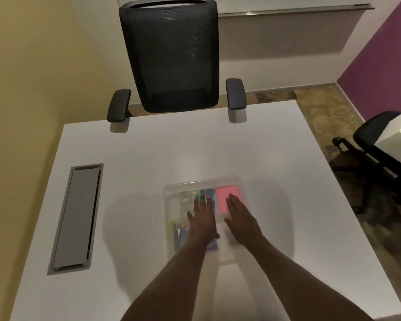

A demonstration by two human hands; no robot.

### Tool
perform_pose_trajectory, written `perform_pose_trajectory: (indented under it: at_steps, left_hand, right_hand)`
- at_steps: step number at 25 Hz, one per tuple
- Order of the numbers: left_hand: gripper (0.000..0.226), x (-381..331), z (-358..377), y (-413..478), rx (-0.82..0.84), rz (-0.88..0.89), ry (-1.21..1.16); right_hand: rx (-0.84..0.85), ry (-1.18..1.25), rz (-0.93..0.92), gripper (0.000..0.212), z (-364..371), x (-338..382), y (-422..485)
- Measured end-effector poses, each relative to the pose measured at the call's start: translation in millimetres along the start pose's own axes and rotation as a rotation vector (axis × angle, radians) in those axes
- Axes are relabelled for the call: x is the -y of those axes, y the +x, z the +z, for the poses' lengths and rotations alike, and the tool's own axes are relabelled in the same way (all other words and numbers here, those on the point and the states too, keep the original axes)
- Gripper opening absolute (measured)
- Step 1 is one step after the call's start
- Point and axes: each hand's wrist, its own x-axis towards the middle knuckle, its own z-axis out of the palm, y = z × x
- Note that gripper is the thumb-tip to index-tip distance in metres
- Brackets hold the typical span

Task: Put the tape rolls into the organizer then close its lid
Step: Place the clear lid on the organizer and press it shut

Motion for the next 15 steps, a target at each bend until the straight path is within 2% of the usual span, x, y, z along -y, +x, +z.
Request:
perform_pose_trajectory:
  at_steps: [4,9,15]
  left_hand:
    - [0.134,-1.8,1.7,0.0,-0.002,0.001,-0.005]
    - [0.136,-1.1,4.7,1.4,0.0,0.01,0.019]
    - [0.138,1.4,10.7,5.0,-0.022,0.016,0.014]
  right_hand:
    - [-0.1,-0.14,0.062,0.058,21.9,-22.7,-48.0]
    - [-0.094,-0.086,0.099,0.062,55.5,-33.9,-107.6]
    - [0.014,-0.049,0.102,0.092,66.8,-36.9,-119.3]
